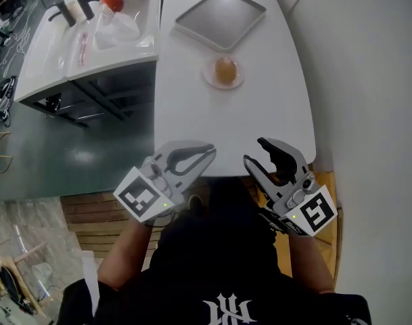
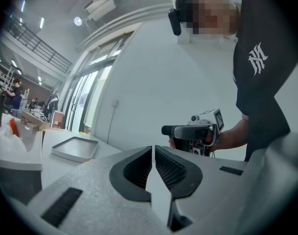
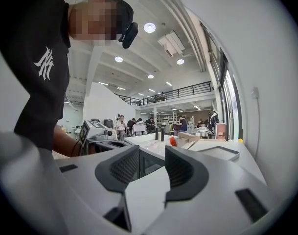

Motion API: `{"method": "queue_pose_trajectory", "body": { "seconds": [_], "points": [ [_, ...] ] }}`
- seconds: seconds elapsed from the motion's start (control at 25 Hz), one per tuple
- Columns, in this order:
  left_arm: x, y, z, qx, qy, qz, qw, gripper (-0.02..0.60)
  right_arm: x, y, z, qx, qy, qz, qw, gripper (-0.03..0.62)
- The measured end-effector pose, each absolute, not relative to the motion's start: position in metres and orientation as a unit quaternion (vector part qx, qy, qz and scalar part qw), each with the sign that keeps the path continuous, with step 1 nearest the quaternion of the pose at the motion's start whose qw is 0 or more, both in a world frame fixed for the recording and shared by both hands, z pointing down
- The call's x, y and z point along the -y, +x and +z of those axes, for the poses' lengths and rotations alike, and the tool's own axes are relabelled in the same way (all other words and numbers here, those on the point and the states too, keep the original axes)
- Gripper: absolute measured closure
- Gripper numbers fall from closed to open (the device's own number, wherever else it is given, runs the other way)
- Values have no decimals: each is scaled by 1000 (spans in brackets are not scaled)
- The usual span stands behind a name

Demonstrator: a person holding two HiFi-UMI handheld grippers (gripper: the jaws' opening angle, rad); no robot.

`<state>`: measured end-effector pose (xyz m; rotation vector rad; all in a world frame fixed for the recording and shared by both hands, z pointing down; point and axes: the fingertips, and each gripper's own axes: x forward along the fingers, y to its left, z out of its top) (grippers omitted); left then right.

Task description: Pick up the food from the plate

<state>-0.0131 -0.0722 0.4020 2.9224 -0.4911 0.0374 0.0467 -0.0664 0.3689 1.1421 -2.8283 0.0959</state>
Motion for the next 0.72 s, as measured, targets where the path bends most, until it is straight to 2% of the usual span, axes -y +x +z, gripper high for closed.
{"method": "queue_pose_trajectory", "body": {
  "seconds": [0.56, 0.72],
  "points": [
    [188, -5, 428, 189, 975, 84, 78, 571, 237, 57, 402, 937, 340, 32, 74, 361],
    [213, -1, 444, 196, 971, 94, 99, 571, 278, 61, 412, 935, 344, 46, 75, 344]
  ]
}}
